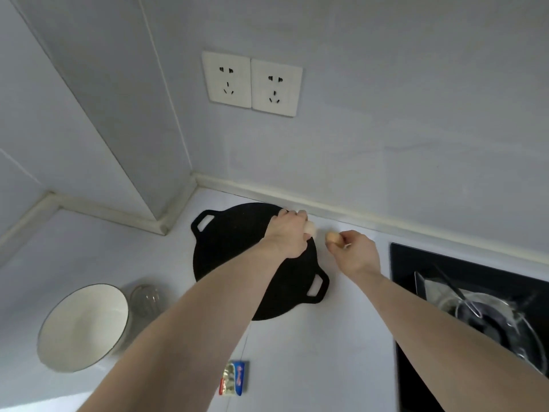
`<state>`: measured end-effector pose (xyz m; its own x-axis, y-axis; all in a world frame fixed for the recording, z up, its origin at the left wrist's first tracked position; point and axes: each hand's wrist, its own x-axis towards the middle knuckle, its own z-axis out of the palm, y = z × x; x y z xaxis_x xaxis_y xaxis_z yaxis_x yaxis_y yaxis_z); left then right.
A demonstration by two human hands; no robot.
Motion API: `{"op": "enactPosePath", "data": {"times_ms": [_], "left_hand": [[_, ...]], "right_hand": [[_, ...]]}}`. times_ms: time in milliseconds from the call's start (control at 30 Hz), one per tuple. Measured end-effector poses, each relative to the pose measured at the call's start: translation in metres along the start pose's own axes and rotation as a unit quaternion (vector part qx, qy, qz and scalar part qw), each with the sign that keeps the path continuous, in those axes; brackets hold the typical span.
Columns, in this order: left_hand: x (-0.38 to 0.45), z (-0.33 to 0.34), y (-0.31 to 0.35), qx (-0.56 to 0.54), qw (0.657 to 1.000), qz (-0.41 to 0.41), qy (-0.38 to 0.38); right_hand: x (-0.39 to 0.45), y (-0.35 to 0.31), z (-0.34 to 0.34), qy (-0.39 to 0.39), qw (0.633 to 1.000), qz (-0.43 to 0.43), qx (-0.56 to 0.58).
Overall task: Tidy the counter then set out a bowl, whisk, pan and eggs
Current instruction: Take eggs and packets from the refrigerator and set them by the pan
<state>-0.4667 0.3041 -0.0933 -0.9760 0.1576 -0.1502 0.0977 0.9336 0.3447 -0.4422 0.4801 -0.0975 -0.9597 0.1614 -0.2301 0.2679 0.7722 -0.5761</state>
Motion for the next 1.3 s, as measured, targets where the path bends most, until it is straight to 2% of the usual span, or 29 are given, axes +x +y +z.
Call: {"op": "enactPosePath", "data": {"times_ms": [267,567,767,1300], "left_hand": [[0.039,0.029,0.015,0.017,0.999,0.015,0.037],[0.04,0.022,0.013,0.003,0.999,-0.003,0.037],[0.019,-0.002,0.005,-0.004,0.999,-0.015,0.042],[-0.07,-0.049,-0.064,0.018,0.996,-0.078,0.036]], "right_hand": [[0.026,0.016,0.004,-0.006,1.0,0.002,0.011],[0.032,0.014,0.009,-0.017,0.999,-0.017,0.023],[0.026,0.015,0.001,-0.041,0.997,-0.01,0.058],[0.009,-0.017,0.01,-0.041,0.998,-0.006,0.049]]}}
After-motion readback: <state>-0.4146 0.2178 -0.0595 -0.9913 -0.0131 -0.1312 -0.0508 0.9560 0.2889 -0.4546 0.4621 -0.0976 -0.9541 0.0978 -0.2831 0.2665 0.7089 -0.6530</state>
